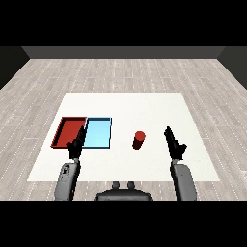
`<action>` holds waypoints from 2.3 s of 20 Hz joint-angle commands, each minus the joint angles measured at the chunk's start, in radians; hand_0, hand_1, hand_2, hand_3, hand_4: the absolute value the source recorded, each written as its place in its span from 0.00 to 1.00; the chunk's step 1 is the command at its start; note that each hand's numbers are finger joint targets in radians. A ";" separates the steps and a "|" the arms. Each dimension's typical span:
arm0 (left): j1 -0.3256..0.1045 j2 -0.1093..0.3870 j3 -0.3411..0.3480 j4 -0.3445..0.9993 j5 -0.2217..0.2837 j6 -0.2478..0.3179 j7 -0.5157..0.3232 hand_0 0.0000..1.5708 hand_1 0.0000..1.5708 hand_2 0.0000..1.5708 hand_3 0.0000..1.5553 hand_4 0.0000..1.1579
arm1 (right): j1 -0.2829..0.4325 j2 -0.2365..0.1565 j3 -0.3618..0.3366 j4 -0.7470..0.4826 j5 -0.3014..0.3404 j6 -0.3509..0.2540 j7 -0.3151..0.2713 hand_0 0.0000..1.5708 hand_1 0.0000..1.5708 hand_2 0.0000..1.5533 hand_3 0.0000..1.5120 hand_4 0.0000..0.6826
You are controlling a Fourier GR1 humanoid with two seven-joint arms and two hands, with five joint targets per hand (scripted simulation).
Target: Pick the red can and put it in the red box
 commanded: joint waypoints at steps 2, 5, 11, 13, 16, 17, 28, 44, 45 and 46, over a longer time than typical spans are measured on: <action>-0.007 0.002 0.004 0.003 0.010 -0.030 0.013 0.00 0.00 0.00 0.00 0.00 | -0.009 -0.022 -0.046 0.035 -0.035 0.054 0.013 0.00 0.00 0.00 0.00 0.00; -0.016 0.004 0.011 0.001 0.012 -0.035 0.023 0.00 0.00 0.00 0.00 0.00 | -0.022 -0.065 -0.106 0.090 -0.074 0.111 -0.023 0.00 0.00 0.00 0.00 0.00; 0.000 -0.026 0.058 -0.073 0.095 -0.081 -0.373 0.00 0.00 0.00 0.00 0.00 | -0.046 -0.047 -0.134 0.037 -0.137 0.162 -0.299 0.00 0.00 0.00 0.00 0.00; -0.018 -0.016 0.063 -0.057 0.097 -0.094 -0.377 0.00 0.00 0.00 0.00 0.00 | -0.025 -0.026 -0.130 0.074 -0.116 0.156 -0.356 0.00 0.00 0.00 0.00 0.00; 0.030 -0.042 0.050 -0.008 0.077 -0.084 -0.461 0.00 0.00 0.00 0.00 0.00 | -0.041 -0.071 -0.171 0.184 -0.134 0.226 -0.432 0.00 0.00 0.00 0.00 0.00; -0.021 -0.024 0.053 -0.022 0.075 -0.081 -0.398 0.00 0.00 0.00 0.00 0.00 | 0.012 -0.081 -0.171 0.055 -0.158 0.241 -0.375 0.00 0.00 0.00 0.00 0.00; 0.022 -0.021 0.066 -0.006 0.133 -0.134 -0.460 0.00 0.00 0.00 0.00 0.00 | -0.031 -0.008 -0.122 0.088 -0.117 0.179 -0.335 0.00 0.00 0.00 0.00 0.00; -0.006 -0.040 0.046 -0.034 0.122 -0.094 -0.432 0.00 0.00 0.00 0.00 0.00 | -0.189 0.060 -0.062 0.300 -0.126 0.158 -0.294 0.00 0.00 0.00 0.00 0.00; -0.059 -0.036 0.060 0.054 0.108 -0.087 -0.463 0.00 0.00 0.00 0.00 0.00 | -0.222 0.054 -0.072 0.379 -0.115 0.159 -0.321 0.00 0.00 0.00 0.00 0.00; 0.015 -0.052 0.030 -0.033 0.106 -0.088 -0.446 0.00 0.00 0.00 0.00 0.00 | -0.234 0.024 -0.108 0.435 -0.156 0.221 -0.375 0.00 0.00 0.00 0.00 0.00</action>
